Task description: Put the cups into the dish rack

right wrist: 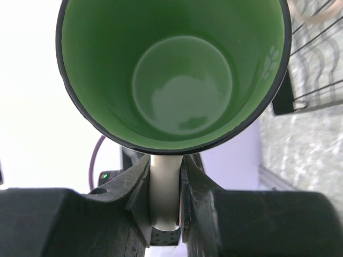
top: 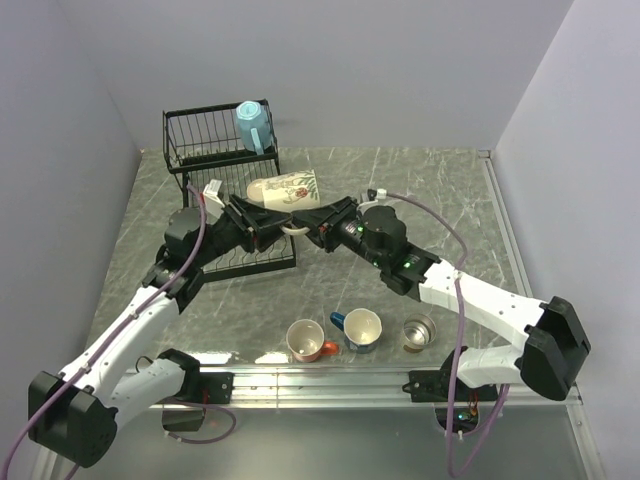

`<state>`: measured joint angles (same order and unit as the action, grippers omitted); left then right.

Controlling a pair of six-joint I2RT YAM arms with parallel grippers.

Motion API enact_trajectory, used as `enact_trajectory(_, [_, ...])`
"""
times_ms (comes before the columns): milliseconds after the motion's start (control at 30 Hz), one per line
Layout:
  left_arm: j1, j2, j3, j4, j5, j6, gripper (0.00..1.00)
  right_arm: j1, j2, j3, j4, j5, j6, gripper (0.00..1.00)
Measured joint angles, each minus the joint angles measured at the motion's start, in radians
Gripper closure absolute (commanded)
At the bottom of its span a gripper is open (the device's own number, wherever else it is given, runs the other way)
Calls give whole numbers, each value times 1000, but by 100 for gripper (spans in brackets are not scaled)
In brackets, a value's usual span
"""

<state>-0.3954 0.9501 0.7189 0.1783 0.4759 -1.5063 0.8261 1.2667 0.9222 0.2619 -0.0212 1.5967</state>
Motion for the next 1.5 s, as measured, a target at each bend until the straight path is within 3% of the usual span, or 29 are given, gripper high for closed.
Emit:
enact_trajectory(167, [1, 8, 6, -11, -18, 11, 62, 28, 38, -6, 57, 40, 72, 100])
enact_trajectory(300, [3, 8, 6, -30, -37, -1, 88, 34, 56, -14, 86, 63, 124, 100])
enact_trajectory(333, [4, 8, 8, -33, -41, -17, 99, 36, 60, -15, 96, 70, 122, 100])
enact_trajectory(433, [7, 10, 39, -75, -53, -53, 99, 48, 65, -16, 127, 99, 115, 100])
enact_trajectory(600, [6, 9, 110, -185, -66, 12, 99, 58, 65, -18, 156, 115, 126, 100])
enact_trajectory(633, [5, 8, 127, -217, -69, 32, 99, 60, 65, -23, 164, 116, 131, 95])
enact_trajectory(667, [3, 8, 149, -257, -75, 57, 100, 63, 64, -30, 174, 115, 137, 80])
enact_trajectory(767, [-3, 7, 199, -367, -92, 129, 99, 70, 61, -49, 193, 114, 148, 56])
enact_trajectory(867, [-12, -7, 212, -458, -103, 199, 100, 80, 55, -65, 196, 105, 152, 50])
enact_trajectory(1267, [-19, -80, 213, -626, -164, 294, 99, 104, 97, -79, 217, 30, 154, 47])
enact_trajectory(1500, [24, -111, 211, -762, -293, 380, 99, 119, 215, -69, 261, -69, 161, 45])
